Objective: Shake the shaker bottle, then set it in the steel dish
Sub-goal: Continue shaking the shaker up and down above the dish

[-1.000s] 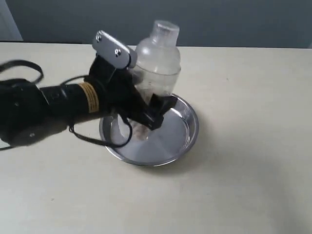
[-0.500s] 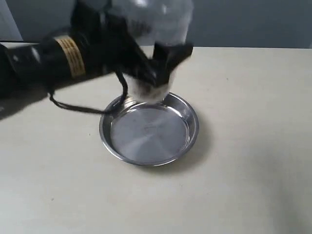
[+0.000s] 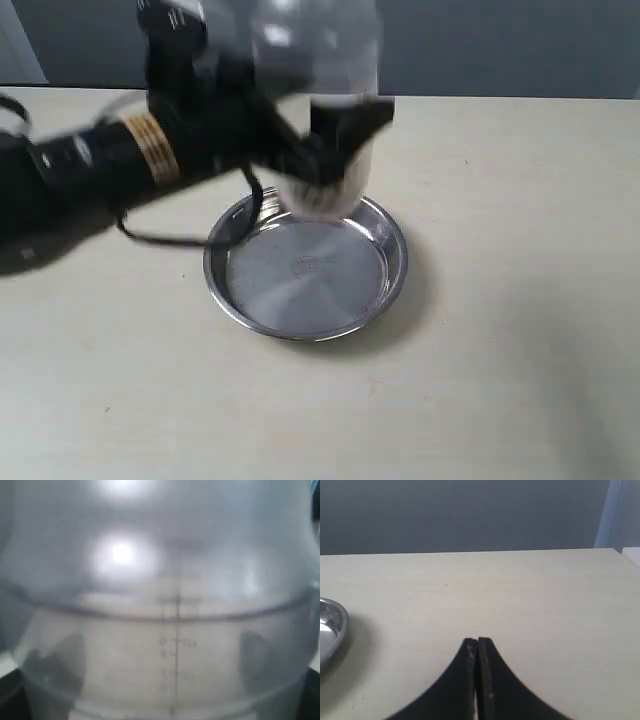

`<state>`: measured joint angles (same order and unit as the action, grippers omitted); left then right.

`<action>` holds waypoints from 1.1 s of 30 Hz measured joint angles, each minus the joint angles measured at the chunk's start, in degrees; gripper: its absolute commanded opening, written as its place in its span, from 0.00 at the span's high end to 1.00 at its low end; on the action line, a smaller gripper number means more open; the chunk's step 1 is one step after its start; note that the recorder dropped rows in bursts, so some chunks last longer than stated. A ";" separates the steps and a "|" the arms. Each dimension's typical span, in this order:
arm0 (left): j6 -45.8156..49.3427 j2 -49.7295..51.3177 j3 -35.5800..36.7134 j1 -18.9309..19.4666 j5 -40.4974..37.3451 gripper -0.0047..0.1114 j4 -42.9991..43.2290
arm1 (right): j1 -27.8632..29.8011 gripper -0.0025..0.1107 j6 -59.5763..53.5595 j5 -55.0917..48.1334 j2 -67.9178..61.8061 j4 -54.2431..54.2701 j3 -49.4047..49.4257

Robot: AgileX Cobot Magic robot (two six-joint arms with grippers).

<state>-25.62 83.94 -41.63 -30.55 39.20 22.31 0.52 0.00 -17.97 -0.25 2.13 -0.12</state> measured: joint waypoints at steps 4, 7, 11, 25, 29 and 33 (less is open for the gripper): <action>0.83 6.70 3.66 -0.91 -2.75 0.96 0.41 | 0.00 0.98 0.00 0.00 0.00 0.00 0.00; -0.35 3.83 2.96 -0.91 -10.19 0.96 3.74 | 0.00 0.98 0.00 0.00 0.00 0.00 0.00; 5.42 1.73 -0.05 0.39 -6.61 0.96 -4.35 | 0.00 0.98 0.00 0.00 0.00 0.00 0.00; -2.21 -1.09 -3.42 0.34 -8.01 0.96 5.29 | 0.00 0.98 0.00 0.00 0.00 0.10 0.00; -3.06 8.16 4.20 0.85 -2.24 0.96 1.87 | 0.00 0.98 0.00 0.12 0.00 0.10 0.00; -4.43 2.75 2.30 0.85 -2.89 0.96 6.15 | 0.00 0.98 0.00 0.12 0.00 0.10 0.00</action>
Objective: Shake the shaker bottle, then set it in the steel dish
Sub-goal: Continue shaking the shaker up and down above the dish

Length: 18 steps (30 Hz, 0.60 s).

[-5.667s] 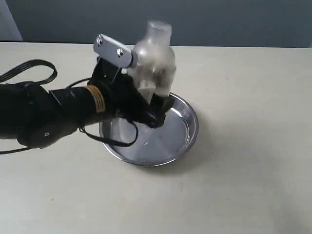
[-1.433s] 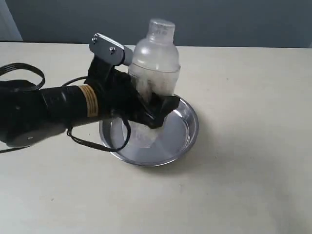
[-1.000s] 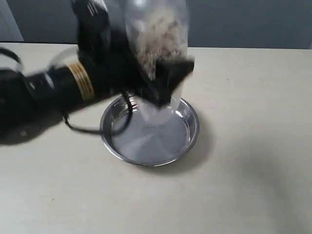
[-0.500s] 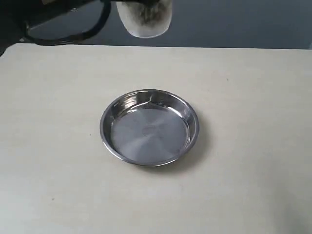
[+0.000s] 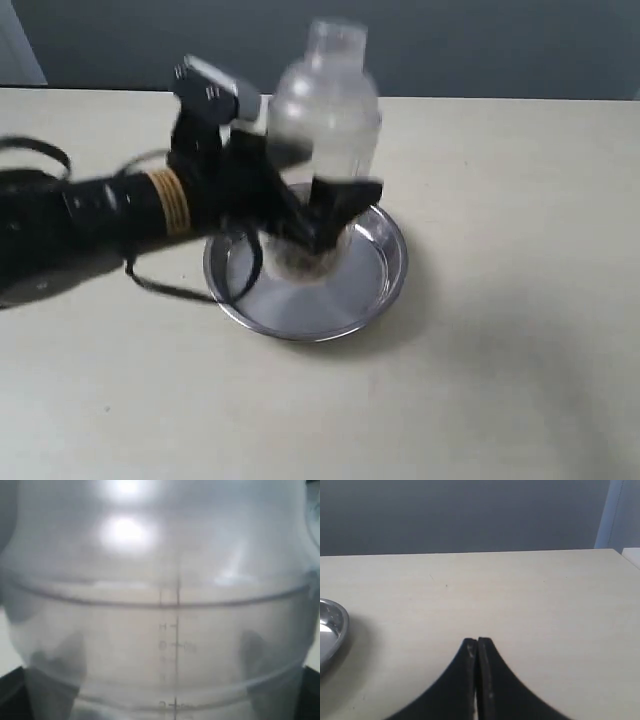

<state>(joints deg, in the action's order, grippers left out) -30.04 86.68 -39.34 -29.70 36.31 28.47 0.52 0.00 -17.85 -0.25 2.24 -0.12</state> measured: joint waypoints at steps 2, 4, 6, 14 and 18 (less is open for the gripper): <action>2.33 -3.07 -3.02 0.13 0.06 0.96 -2.56 | 0.00 0.98 0.00 0.00 0.00 0.00 0.00; 2.92 0.41 -0.76 0.64 1.58 0.96 -4.54 | 0.00 0.98 0.00 0.00 0.00 0.00 0.00; 1.64 4.51 1.52 1.04 -0.06 0.96 -3.36 | 0.00 0.98 0.00 0.00 0.00 0.00 0.00; 0.98 -4.13 -4.85 1.15 -3.31 0.96 -0.23 | 0.00 0.98 0.00 -0.10 0.00 0.00 0.00; -0.49 4.18 0.12 1.09 -3.51 0.96 -0.94 | 0.00 0.98 0.00 -0.10 0.00 0.00 0.00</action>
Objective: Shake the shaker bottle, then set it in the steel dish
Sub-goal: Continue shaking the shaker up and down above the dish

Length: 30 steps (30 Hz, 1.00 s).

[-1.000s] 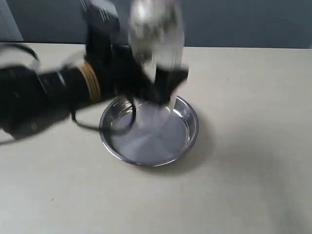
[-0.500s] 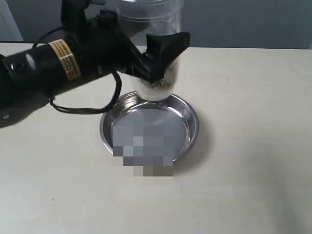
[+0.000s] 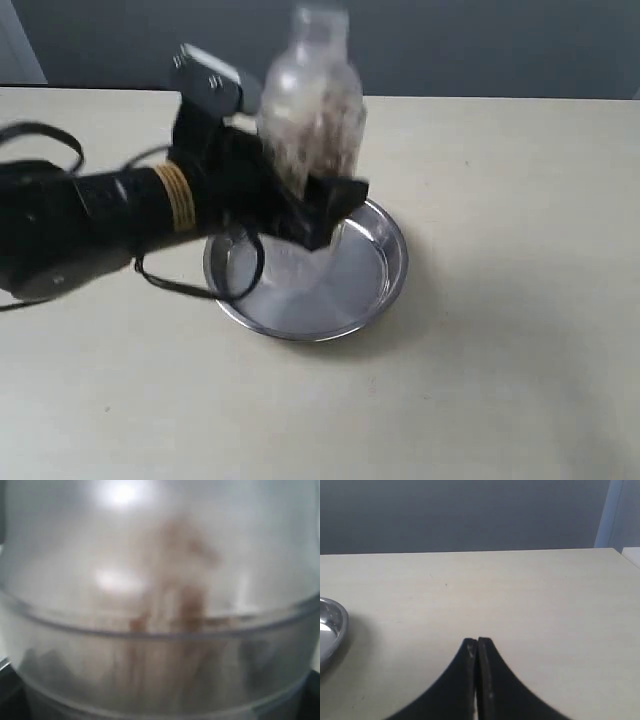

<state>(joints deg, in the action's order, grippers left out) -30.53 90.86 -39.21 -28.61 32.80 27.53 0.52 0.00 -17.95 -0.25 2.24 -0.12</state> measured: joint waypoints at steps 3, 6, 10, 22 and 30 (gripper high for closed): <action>-0.62 -3.66 -2.47 0.00 -0.12 0.96 1.60 | 0.00 0.98 0.00 0.00 0.00 0.00 0.00; 0.61 -9.37 -9.07 -0.15 -0.93 0.96 0.90 | 0.00 0.98 0.00 0.00 0.00 0.00 0.00; 0.78 -2.92 -4.70 -0.23 4.13 0.96 -3.69 | 0.00 0.98 0.00 0.00 0.00 0.00 0.00; 0.51 0.55 -4.54 -0.88 0.17 0.96 0.73 | 0.00 0.98 0.00 0.00 0.00 0.00 0.00; 1.24 -7.54 -10.19 -0.77 -4.48 0.96 1.80 | 0.00 0.98 0.00 0.00 0.00 0.00 0.00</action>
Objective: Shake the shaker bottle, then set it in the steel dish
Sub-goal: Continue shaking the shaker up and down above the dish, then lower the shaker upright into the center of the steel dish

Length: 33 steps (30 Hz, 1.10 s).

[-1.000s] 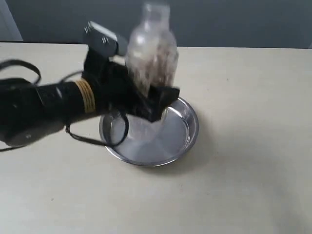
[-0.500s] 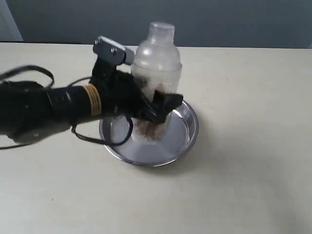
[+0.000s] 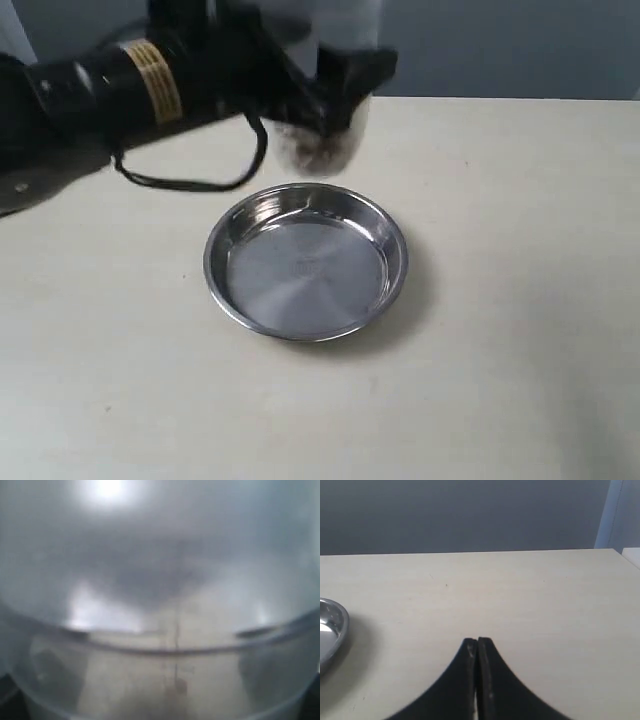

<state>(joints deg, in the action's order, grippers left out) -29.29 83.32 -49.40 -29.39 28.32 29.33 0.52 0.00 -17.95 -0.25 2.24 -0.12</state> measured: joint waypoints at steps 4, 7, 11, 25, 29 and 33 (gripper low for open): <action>-0.88 5.55 5.01 0.00 3.22 0.96 -3.02 | 0.00 0.98 0.00 0.00 0.00 0.00 0.00; -2.70 9.30 8.89 0.00 0.58 0.96 -0.74 | 0.00 0.98 0.00 0.00 0.00 0.00 0.00; 0.61 3.92 6.73 0.00 3.93 0.96 -2.04 | 0.00 0.98 0.00 0.00 0.00 0.00 0.00; 6.76 8.37 14.27 0.00 22.61 0.96 -11.25 | 0.00 0.98 0.00 0.00 0.00 0.00 0.00; 9.38 10.59 14.27 0.00 24.60 0.96 -11.67 | 0.00 0.98 0.00 0.00 0.00 0.00 0.00; 10.03 17.46 14.27 0.00 29.08 0.96 -13.07 | 0.00 0.98 0.00 0.00 0.00 0.00 0.00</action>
<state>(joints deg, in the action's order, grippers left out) -19.25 100.78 -35.14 -29.39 57.40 16.26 0.52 0.00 -17.95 -0.25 2.24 -0.12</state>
